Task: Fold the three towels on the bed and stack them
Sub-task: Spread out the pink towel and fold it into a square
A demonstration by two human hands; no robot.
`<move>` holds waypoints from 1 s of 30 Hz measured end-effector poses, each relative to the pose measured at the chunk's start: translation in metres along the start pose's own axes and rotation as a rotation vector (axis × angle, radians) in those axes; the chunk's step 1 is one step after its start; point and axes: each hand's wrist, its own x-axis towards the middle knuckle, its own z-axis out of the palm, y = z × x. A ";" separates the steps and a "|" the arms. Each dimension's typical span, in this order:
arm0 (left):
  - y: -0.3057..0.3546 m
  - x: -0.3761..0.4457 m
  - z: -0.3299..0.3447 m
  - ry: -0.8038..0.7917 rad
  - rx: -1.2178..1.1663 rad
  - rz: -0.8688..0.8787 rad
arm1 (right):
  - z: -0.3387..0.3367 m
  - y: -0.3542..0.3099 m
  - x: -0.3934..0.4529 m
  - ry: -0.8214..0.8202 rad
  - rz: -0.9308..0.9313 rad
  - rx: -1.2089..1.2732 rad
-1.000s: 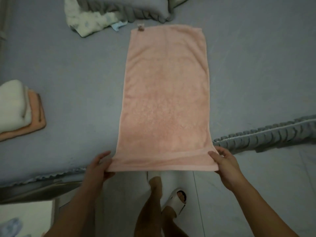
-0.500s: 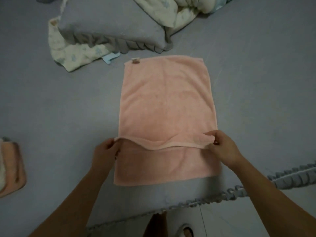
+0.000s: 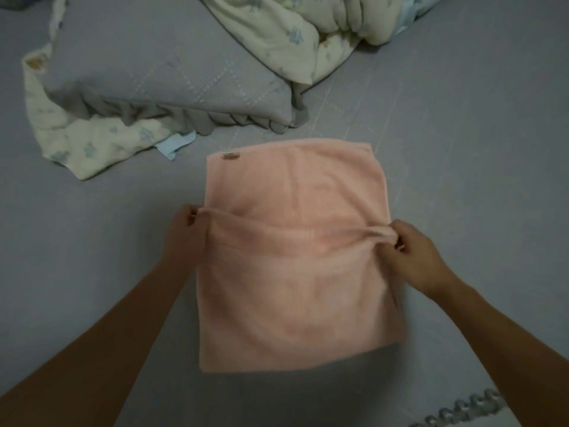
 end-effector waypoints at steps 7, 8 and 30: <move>0.056 0.092 0.013 0.080 -0.129 0.088 | -0.030 -0.033 0.122 0.252 0.315 0.447; 0.056 0.102 0.018 0.090 -0.063 0.112 | -0.026 -0.029 0.134 0.215 0.366 0.380; 0.011 0.085 0.042 0.244 0.071 -0.089 | 0.026 0.022 0.122 0.376 0.352 0.133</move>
